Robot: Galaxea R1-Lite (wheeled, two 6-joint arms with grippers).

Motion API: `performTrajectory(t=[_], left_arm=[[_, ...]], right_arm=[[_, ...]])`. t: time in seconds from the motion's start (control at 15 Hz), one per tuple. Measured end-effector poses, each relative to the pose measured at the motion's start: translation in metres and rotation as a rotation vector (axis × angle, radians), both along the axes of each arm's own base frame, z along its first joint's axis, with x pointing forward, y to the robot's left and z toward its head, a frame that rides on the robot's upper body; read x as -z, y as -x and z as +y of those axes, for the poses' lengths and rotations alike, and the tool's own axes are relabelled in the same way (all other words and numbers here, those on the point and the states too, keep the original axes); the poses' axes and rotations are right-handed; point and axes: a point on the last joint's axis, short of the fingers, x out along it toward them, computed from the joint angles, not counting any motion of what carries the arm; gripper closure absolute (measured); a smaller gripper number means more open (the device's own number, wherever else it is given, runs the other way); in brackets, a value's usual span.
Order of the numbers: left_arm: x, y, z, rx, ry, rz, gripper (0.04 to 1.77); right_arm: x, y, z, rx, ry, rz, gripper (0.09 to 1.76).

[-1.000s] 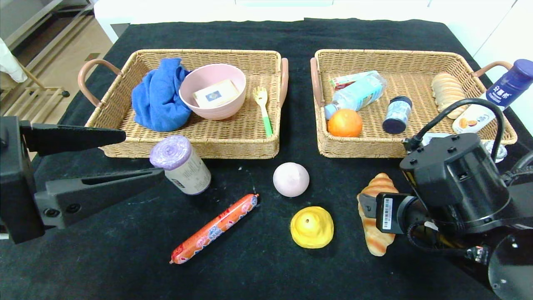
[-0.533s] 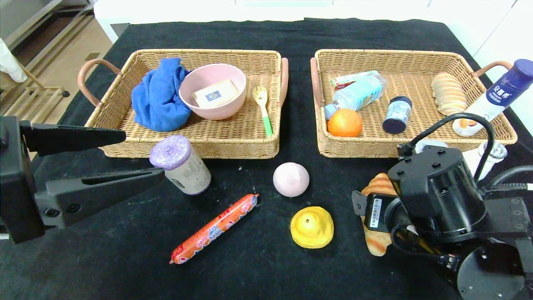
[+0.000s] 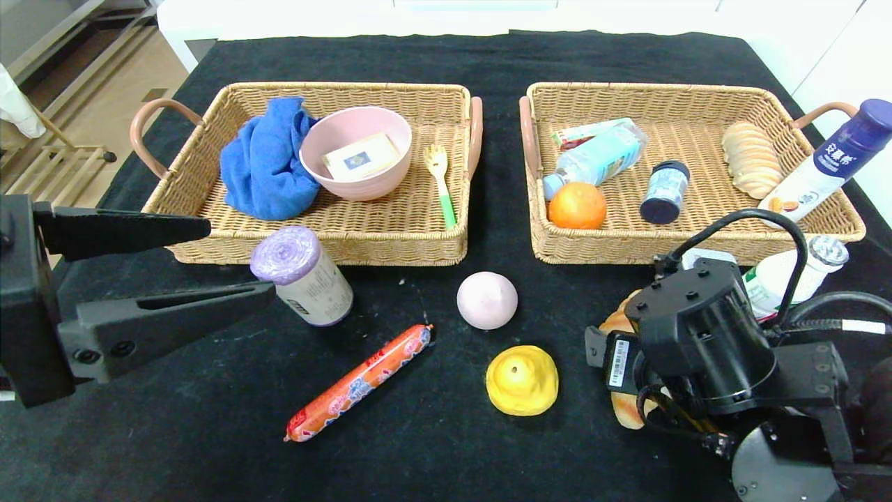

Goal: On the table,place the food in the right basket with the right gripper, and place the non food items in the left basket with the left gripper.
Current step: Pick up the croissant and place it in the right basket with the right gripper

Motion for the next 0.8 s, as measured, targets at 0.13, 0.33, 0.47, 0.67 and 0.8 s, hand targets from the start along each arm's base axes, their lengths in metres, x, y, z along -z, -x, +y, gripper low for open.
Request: performTrajectory(t=[0.13,0.33,0.47,0.67,0.8], left_arm=[[-0.0001,0.0001,0.0,0.0,0.0,0.0,0.09],[-0.0001,0.0002,0.0001,0.0,0.001,0.0,0.09],[-0.0001,0.0003,0.0001,0.0,0.0,-0.001,0.09],[-0.0003,0.0004,0.0002,0.0,0.001,-0.003,0.09],[-0.0004,0.0004,0.0001,0.0,0.002,-0.003,0.09]], right_arm=[[0.0009,-0.0003,0.0003,-0.001,0.0,0.003,0.14],[0.0025,-0.0009,0.0012,-0.002,0.003,0.007,0.14],[0.0035,-0.0012,0.0016,-0.002,0.006,0.01,0.14],[0.0046,-0.0016,0.002,-0.002,0.009,0.013,0.14],[0.0051,-0.0012,0.0022,-0.004,0.012,0.014,0.39]])
